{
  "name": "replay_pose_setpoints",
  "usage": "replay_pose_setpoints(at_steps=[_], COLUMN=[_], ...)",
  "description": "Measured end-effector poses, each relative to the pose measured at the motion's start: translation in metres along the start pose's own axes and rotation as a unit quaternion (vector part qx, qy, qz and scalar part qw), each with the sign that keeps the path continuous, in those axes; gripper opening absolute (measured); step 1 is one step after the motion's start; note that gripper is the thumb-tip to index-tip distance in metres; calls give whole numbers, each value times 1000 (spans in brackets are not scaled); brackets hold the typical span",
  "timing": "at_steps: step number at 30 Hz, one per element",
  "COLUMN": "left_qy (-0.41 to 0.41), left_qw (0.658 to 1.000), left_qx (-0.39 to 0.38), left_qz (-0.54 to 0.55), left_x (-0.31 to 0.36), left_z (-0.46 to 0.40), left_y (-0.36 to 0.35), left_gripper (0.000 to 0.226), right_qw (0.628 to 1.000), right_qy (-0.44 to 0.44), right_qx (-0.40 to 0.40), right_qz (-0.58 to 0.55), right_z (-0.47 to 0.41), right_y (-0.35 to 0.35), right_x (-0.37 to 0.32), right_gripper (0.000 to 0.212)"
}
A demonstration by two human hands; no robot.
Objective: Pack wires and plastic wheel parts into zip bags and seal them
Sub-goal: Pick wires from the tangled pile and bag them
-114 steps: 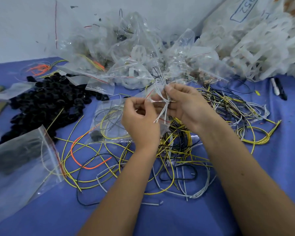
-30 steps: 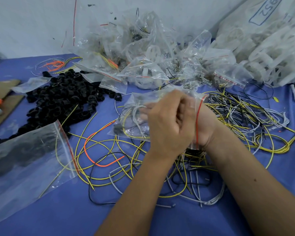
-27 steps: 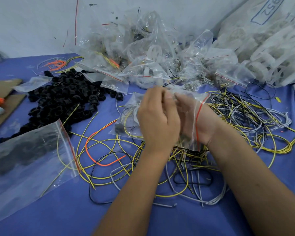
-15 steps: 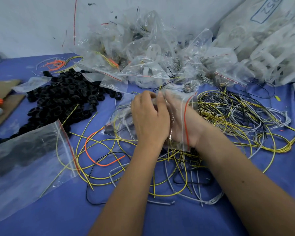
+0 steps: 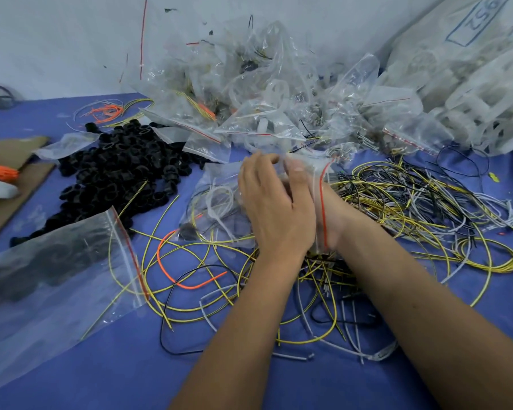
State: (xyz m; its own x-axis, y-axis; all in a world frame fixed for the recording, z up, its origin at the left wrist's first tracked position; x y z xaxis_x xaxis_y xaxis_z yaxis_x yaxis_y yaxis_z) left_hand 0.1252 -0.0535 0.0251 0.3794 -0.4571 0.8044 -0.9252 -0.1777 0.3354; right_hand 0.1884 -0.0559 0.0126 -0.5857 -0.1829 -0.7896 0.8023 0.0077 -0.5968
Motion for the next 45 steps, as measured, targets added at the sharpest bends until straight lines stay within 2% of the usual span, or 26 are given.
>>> replay_pose_setpoints(at_steps=[4, 7, 9, 12, 14, 17, 20, 23, 25, 26, 30, 32, 34, 37, 39, 42, 45], left_qy=[30, 67, 104, 118, 102, 61, 16, 16, 17, 17, 19, 19, 20, 20, 17, 11, 19], left_qw=[999, 997, 991, 977, 966, 937, 900, 889, 885, 884, 881, 882, 883, 888, 895, 909, 923], left_qx=[-13, -31, -75, -149, -187, -235, -277, -294, -297, -299, -306, -306, -307, -300, -289, -269, -248], left_qz=[2, -13, -34, -92, -143, -250, -335, -350, -357, -360, -360, -357, -355, -347, -338, -318, -293], left_x=[1, -10, -19, -27, -29, -31, -31, -32, -32, -32, -33, -33, -33, -33, -32, -30, -29], left_z=[2, 0, -2, -4, -3, 0, 8, 9, 9, 9, 8, 8, 9, 8, 7, 6, 5], left_y=[-3, -5, -10, -15, -16, -18, -24, -27, -27, -28, -28, -28, -28, -28, -27, -26, -24], left_gripper=[75, 70, 64, 66, 65, 68, 73, 76, 77, 77, 78, 78, 78, 77, 75, 70, 64], right_qw=[999, 992, 982, 941, 914, 877, 809, 709, 623, 594, 541, 530, 522, 543, 558, 567, 555], right_qy=[-12, -44, -29, -4, 31, 115, 168, 159, 127, 113, 57, 10, -5, 24, 48, 148, 278], right_qx=[-10, -31, 25, 156, 210, 310, 397, 445, 426, 405, 340, 313, 304, 295, 318, 388, 434], right_qz=[34, 115, 187, 302, 346, 350, 399, 523, 644, 686, 767, 788, 797, 786, 765, 712, 653], right_z=[-12, -17, -17, -6, 6, 17, 21, 16, 6, -1, -30, -39, -40, -36, -28, -7, 20], right_y=[-8, -12, -4, 18, 32, 54, 80, 106, 112, 112, 117, 123, 128, 126, 125, 120, 100], right_x=[-5, -15, -30, -52, -67, -92, -119, -139, -142, -141, -126, -116, -112, -117, -122, -128, -133], right_gripper=[35, 22, 19, 34, 20, 15, 17, 20, 23, 26, 47, 50, 45, 25, 14, 19, 21])
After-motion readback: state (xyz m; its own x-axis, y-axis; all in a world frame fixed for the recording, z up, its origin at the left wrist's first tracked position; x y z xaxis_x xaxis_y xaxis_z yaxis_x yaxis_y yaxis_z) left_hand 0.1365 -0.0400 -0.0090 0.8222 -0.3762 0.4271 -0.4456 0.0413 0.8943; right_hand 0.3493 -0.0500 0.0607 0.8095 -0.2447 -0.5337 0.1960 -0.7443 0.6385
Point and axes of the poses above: each hand's wrist, its own z-axis away from the middle knuckle, its own y-axis out of the back of the hand, x = y × z, the point moved 4 cm from there along -z, towards the middle knuckle, and after that the axes turned 1 degree about -z, right-handed, at the moved point
